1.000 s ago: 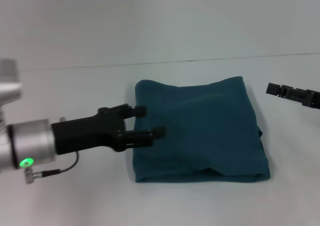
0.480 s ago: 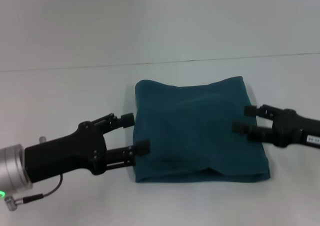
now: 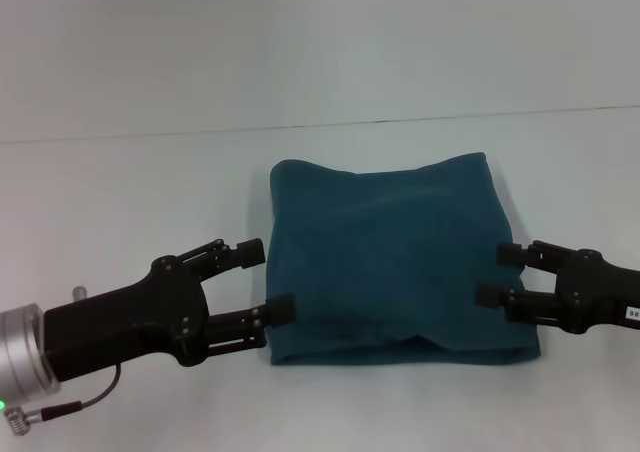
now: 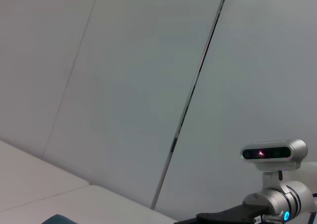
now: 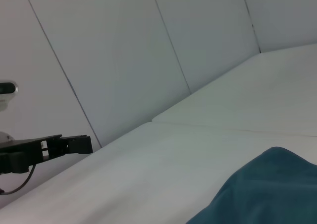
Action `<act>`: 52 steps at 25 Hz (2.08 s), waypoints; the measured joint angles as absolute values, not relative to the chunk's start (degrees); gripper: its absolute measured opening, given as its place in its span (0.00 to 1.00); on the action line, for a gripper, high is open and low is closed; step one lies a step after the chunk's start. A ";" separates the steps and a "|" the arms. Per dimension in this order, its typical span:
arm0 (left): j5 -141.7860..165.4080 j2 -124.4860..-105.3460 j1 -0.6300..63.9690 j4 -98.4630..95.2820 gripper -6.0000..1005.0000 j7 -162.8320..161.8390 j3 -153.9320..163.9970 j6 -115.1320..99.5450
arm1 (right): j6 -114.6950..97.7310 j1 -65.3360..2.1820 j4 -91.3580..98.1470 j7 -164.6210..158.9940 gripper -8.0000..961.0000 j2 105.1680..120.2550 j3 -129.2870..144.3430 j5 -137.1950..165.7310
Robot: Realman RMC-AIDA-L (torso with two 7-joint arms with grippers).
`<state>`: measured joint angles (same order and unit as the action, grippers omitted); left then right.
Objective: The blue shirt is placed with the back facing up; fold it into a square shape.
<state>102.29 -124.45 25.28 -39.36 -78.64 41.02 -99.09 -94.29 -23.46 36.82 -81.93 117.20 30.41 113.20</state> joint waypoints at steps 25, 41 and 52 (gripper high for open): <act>104.68 -124.36 25.84 -39.39 0.88 -77.87 41.31 -101.19 | -95.66 -23.97 37.00 -82.52 0.96 116.88 30.50 116.63; 106.22 -124.36 25.79 -39.37 0.88 -77.92 41.15 -101.25 | -96.21 -24.37 36.92 -82.79 0.95 117.32 30.50 119.61; 108.56 -124.27 26.18 -39.37 0.88 -77.87 41.30 -100.72 | -96.35 -24.84 36.91 -84.55 0.96 117.32 31.98 119.62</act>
